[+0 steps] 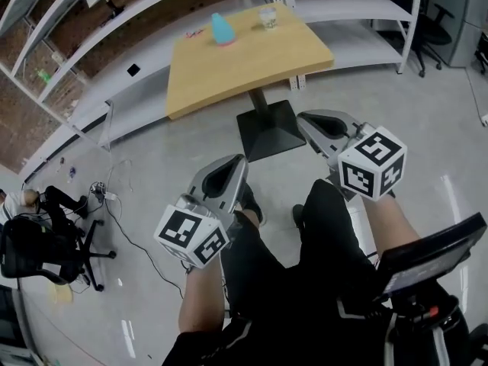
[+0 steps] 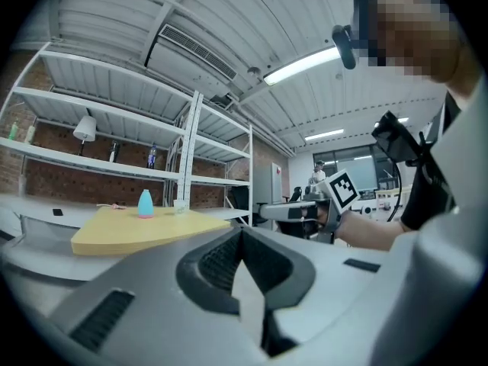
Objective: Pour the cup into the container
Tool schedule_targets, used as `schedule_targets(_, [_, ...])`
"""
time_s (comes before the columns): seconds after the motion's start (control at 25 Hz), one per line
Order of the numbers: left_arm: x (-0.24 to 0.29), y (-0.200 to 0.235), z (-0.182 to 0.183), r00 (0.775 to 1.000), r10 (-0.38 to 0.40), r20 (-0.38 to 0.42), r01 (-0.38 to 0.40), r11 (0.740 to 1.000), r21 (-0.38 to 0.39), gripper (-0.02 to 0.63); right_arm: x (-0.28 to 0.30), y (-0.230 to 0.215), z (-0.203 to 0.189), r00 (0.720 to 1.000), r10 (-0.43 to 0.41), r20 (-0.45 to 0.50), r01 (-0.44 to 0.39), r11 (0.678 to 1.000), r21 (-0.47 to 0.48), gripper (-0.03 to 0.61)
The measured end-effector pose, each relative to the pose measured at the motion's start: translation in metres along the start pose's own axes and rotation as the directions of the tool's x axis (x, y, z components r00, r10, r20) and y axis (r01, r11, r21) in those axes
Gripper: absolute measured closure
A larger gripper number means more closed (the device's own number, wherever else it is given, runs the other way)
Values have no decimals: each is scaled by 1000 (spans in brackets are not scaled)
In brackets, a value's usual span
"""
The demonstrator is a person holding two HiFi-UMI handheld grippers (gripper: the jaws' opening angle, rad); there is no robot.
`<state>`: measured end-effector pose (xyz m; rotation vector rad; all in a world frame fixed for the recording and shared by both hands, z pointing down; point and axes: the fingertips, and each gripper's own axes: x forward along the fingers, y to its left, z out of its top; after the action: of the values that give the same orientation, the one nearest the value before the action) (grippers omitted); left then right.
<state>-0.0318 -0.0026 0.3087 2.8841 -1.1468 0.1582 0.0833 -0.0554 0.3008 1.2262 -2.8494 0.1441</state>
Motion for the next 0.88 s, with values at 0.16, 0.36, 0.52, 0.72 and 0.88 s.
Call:
schedule_targets(0.16, [-23, -54, -2, 1000, -17, -18, 17, 1000, 22, 614, -44, 27, -1, 1000, 9, 21, -9, 1000, 9, 577])
schedule_targets(0.36, [-59, -115, -7, 1000, -19, -17, 19, 999, 26, 614, -105, 63, -2, 999, 10, 40, -10, 1000, 5, 577])
schedule_targets(0.52, [-101, -171, -19, 1000, -2, -19, 2, 1000, 4, 614, -167, 100, -19, 1000, 7, 30, -7, 1000, 26, 577])
schedule_targets(0.72, [-162, -247, -18, 1000, 7, -6, -7, 1000, 0, 614, -248, 162, -25, 1000, 15, 24, -15, 1000, 11, 577])
schedule_targets(0.88, [-206, -313, -23, 1000, 8, -7, -8, 1000, -10, 614, -319, 206, -33, 1000, 14, 19, -14, 1000, 19, 577])
